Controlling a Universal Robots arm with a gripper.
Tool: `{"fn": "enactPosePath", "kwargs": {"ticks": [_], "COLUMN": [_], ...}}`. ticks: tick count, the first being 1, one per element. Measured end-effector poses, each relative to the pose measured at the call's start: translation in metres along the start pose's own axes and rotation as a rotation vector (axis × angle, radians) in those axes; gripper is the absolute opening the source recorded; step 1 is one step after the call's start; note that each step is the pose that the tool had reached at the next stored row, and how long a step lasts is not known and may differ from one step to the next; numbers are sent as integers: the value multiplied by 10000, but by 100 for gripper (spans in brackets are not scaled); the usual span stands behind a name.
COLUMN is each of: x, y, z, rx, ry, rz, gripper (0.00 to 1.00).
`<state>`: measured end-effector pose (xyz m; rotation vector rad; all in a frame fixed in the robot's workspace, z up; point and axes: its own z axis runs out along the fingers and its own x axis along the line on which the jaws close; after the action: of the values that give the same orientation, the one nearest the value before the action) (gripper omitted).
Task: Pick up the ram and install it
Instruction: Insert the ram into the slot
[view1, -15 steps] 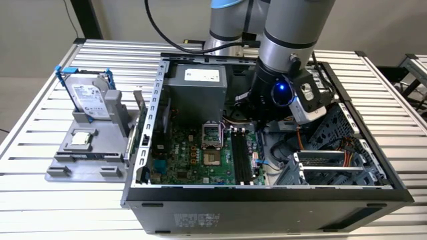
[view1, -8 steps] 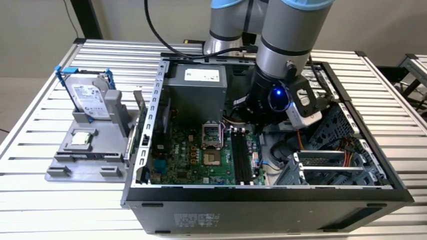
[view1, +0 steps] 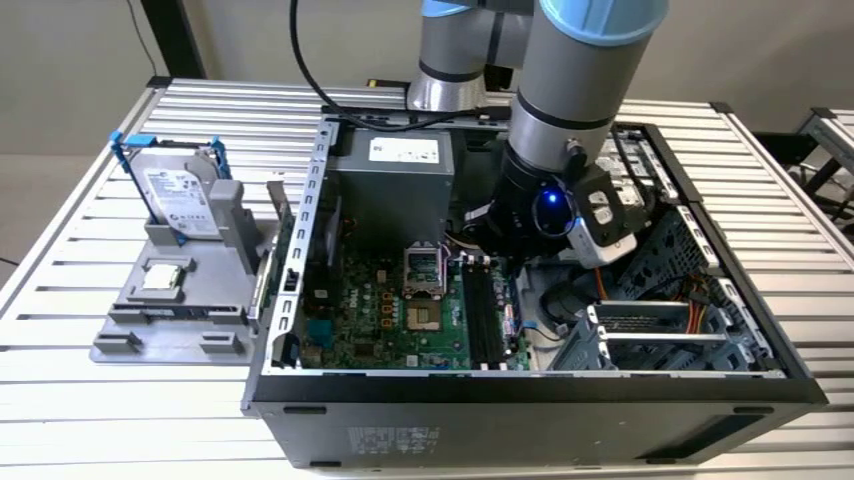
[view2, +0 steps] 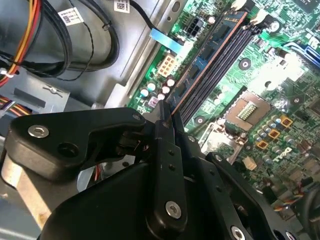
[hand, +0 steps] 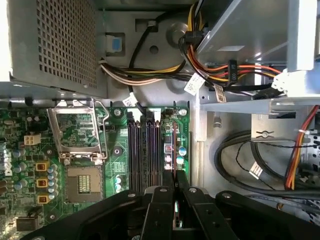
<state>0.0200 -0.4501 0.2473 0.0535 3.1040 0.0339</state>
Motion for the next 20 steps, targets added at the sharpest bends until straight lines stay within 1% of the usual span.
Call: {"fn": "enactPosePath", "kwargs": {"ticks": [5, 8, 20], "x": [2, 8, 26], "y": [0, 0, -11], "z": [5, 22, 184], "rx": [7, 3, 5], "ry": [1, -1, -1], "rz": [-3, -1, 23], "gripper": [0, 0, 0]}}
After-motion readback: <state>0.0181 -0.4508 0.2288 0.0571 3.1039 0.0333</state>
